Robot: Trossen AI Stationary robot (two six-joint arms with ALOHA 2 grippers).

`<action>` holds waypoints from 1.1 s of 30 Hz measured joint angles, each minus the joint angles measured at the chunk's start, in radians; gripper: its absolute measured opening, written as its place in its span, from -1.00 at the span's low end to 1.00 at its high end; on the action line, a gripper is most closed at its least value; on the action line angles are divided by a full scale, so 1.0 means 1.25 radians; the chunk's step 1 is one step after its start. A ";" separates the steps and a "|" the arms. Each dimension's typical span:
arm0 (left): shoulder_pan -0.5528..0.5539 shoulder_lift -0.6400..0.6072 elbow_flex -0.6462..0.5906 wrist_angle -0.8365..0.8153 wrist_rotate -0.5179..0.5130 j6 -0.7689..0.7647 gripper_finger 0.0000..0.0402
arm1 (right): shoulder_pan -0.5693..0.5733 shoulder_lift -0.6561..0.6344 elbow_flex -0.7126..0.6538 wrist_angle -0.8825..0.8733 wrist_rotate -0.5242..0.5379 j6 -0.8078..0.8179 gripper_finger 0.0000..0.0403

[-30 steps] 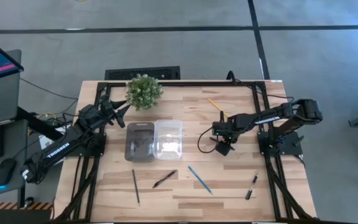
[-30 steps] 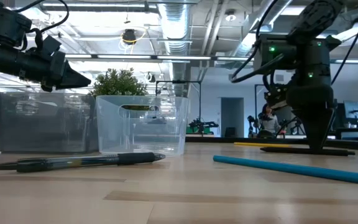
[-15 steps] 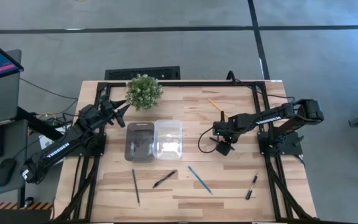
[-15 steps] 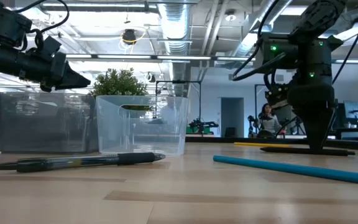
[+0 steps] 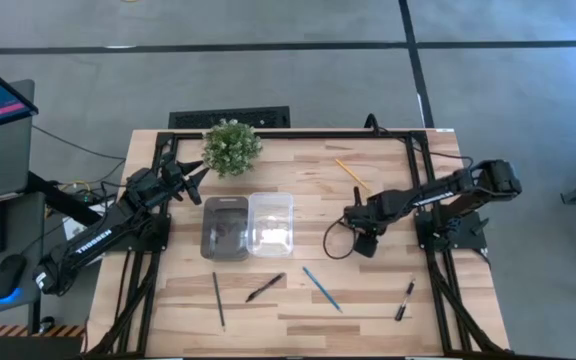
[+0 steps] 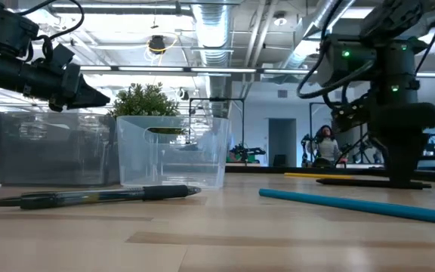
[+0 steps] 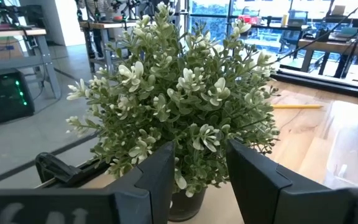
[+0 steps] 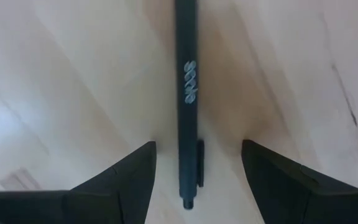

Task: Sort pens & pencils
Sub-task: Put the black pen into the transparent bin

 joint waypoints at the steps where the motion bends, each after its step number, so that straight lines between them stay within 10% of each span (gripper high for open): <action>1: 0.000 0.000 0.000 0.000 0.000 0.000 -0.33 | 0.010 0.000 0.000 -0.001 0.010 0.001 0.28; 33: 0.000 0.000 0.000 0.000 0.000 0.000 -0.33 | 0.033 0.000 -0.001 0.016 0.026 0.021 -0.48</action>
